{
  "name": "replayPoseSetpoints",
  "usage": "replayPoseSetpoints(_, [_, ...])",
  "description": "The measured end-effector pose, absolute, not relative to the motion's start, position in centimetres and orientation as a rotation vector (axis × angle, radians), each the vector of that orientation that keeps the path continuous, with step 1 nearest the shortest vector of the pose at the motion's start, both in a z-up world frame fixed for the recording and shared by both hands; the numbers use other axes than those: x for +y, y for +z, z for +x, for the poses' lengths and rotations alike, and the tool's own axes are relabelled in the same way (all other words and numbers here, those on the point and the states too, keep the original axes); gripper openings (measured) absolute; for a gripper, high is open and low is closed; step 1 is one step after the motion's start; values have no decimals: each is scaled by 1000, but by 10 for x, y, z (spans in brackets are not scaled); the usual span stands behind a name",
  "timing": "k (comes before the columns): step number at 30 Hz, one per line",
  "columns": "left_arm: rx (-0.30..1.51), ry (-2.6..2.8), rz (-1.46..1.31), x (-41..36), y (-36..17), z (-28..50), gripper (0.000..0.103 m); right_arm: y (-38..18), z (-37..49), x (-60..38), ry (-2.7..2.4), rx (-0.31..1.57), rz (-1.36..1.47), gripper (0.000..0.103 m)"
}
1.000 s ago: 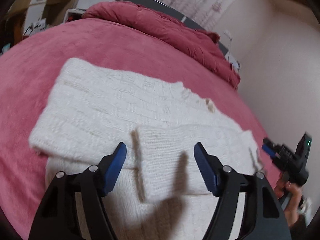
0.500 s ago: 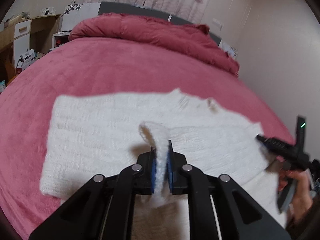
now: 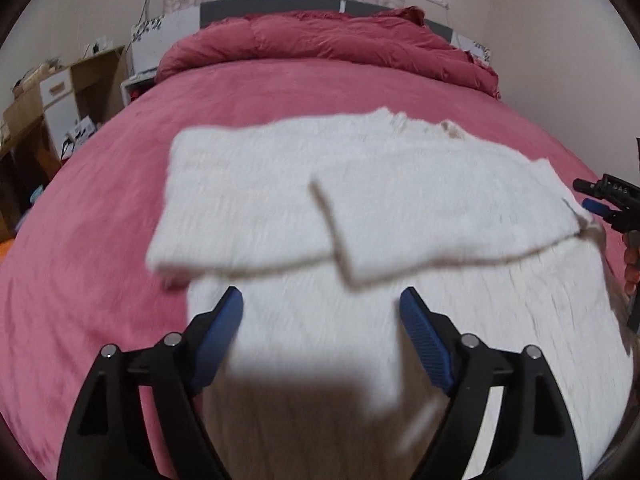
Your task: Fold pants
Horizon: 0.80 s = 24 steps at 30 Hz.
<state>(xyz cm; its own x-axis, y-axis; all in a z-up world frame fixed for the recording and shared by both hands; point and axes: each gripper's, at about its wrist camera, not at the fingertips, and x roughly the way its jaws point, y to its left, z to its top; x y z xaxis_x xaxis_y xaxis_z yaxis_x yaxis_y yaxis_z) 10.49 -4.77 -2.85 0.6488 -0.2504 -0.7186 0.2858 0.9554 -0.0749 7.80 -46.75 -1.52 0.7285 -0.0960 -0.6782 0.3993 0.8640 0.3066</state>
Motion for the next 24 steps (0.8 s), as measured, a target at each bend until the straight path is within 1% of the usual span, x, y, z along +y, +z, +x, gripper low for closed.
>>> replayPoseSetpoints(3, [841, -316, -51, -24, -31, 83, 82, -17, 55, -472, -276, 726, 504, 56])
replayPoseSetpoints(7, [871, -328, -119, 0, -36, 55, 82, -34, 21, -478, -267, 805, 573, 56])
replayPoseSetpoints(11, [875, -403, -83, 9, -44, 19, 83, -55, -15, -482, -205, 874, 686, 56])
replayPoseSetpoints(15, [889, -473, -46, 16, -44, -9, 83, -51, -48, -489, -117, 912, 799, 56])
replayPoseSetpoints(19, [929, -545, -185, 31, -43, -27, 83, -69, -86, -497, -6, 940, 947, 56])
replayPoseSetpoints(21, [953, -587, -257, 37, -45, -34, 81, -76, -101, -502, 54, 929, 1021, 56])
replayPoseSetpoints(23, [988, -654, -308, 40, -51, -42, 66, -81, -112, -507, 112, 940, 1079, 56])
replayPoseSetpoints(24, [1002, -670, -317, 40, -55, -50, 61, -82, -115, -508, 136, 952, 1080, 56])
